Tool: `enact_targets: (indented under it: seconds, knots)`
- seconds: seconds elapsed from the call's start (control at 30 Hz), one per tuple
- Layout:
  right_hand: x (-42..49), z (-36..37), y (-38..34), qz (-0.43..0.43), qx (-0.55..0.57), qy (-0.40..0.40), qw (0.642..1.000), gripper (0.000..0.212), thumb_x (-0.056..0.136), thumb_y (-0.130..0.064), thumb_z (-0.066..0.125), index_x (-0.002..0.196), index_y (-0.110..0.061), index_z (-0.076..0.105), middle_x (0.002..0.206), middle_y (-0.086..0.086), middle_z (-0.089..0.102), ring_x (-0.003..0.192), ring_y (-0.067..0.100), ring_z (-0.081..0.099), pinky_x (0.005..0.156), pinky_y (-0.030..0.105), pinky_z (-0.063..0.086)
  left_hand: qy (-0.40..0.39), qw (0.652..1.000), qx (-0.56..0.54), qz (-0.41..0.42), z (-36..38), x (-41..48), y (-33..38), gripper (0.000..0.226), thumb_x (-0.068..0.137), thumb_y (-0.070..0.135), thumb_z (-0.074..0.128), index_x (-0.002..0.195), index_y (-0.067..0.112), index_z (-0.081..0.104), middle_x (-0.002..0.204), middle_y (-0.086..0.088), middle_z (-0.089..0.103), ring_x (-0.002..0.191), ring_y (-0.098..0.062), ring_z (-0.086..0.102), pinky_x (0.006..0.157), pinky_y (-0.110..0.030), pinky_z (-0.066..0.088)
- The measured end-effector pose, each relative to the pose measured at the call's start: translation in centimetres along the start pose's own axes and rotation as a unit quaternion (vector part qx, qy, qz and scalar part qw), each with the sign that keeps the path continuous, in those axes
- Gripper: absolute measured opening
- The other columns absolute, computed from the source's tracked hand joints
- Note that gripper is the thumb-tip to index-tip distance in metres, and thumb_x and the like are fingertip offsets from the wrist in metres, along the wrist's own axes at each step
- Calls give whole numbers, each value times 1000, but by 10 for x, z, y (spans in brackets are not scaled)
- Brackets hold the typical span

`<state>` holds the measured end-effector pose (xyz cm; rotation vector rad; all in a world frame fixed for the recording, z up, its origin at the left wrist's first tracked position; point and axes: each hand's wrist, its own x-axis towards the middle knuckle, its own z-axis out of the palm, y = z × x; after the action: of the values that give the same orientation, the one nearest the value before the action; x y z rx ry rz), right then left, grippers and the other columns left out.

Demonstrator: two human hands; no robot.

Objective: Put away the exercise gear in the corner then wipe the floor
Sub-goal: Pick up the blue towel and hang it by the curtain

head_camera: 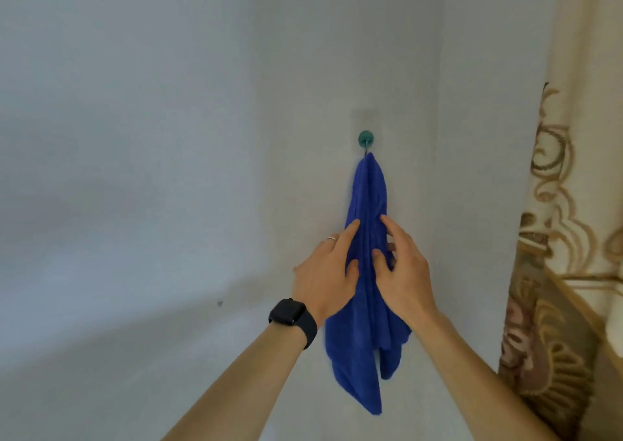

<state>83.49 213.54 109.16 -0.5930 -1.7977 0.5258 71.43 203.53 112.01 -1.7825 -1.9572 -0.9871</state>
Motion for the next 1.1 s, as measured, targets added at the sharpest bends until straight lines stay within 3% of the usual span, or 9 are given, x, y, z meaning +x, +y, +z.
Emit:
enact_targets:
  seconds: [0.1, 0.23, 0.4, 0.47, 0.57, 0.7, 0.97, 1.1]
  knots:
    - [-43, 7, 20, 35, 5, -17, 999, 54, 98, -20, 55, 146, -36, 37, 138, -16, 53, 119, 7, 56, 99, 41, 51, -29, 1000, -2, -5, 16, -34, -10, 68, 100, 25, 47, 156, 35, 12, 141, 7, 46, 118, -13, 48, 87, -36, 52]
    - [-105, 21, 39, 58, -15, -44, 997, 49, 95, -22, 60, 140, -29, 44, 133, -13, 50, 116, 11, 55, 96, 42, 52, -45, 999, 0, -27, 35, -88, -34, 67, 97, 25, 52, 154, 36, 21, 162, 13, 17, 138, -9, 35, 95, -33, 52]
    - [-186, 42, 46, 70, -63, -110, 989, 47, 94, -23, 63, 138, -28, 49, 137, -10, 50, 118, 9, 50, 93, 18, 42, -110, 981, 37, -154, 51, -187, -72, 56, 99, 32, 48, 152, 36, 29, 157, 11, 32, 142, -11, 30, 111, -31, 37]
    - [-220, 54, 43, 65, -75, -189, 977, 43, 96, -25, 61, 137, -30, 52, 141, -13, 51, 124, 8, 46, 97, 20, 42, -135, 966, 43, -214, 53, -239, -89, 54, 99, 32, 47, 151, 35, 32, 155, 11, 36, 143, -10, 29, 113, -31, 34]
    - [-269, 80, 33, 32, -93, -321, 942, 38, 99, -34, 56, 137, -34, 55, 144, -14, 51, 132, 9, 42, 108, 31, 41, -169, 935, 70, -303, 45, -323, -112, 51, 100, 33, 47, 149, 33, 36, 154, 10, 39, 142, -12, 32, 114, -33, 32]
    - [-331, 116, -5, -4, -71, -431, 900, 32, 100, -38, 53, 131, -40, 59, 143, -23, 49, 140, 6, 32, 113, 34, 36, -189, 885, 100, -412, 11, -433, -118, 50, 100, 35, 48, 148, 32, 39, 153, 8, 41, 141, -15, 34, 114, -34, 33]
    - [-468, 162, -162, -142, 18, -570, 809, 34, 100, -49, 45, 131, -45, 58, 146, -29, 44, 146, -4, 16, 112, 23, 21, -126, 775, 183, -592, -126, -652, -59, 49, 99, 38, 46, 148, 30, 41, 149, 6, 46, 138, -15, 39, 113, -33, 33]
    - [-554, 153, -260, -225, 60, -614, 754, 37, 100, -48, 45, 135, -41, 56, 148, -23, 45, 149, 2, 16, 118, 31, 22, -78, 709, 222, -664, -202, -764, 5, 50, 99, 39, 46, 148, 33, 40, 151, 6, 43, 140, -16, 37, 113, -35, 34]
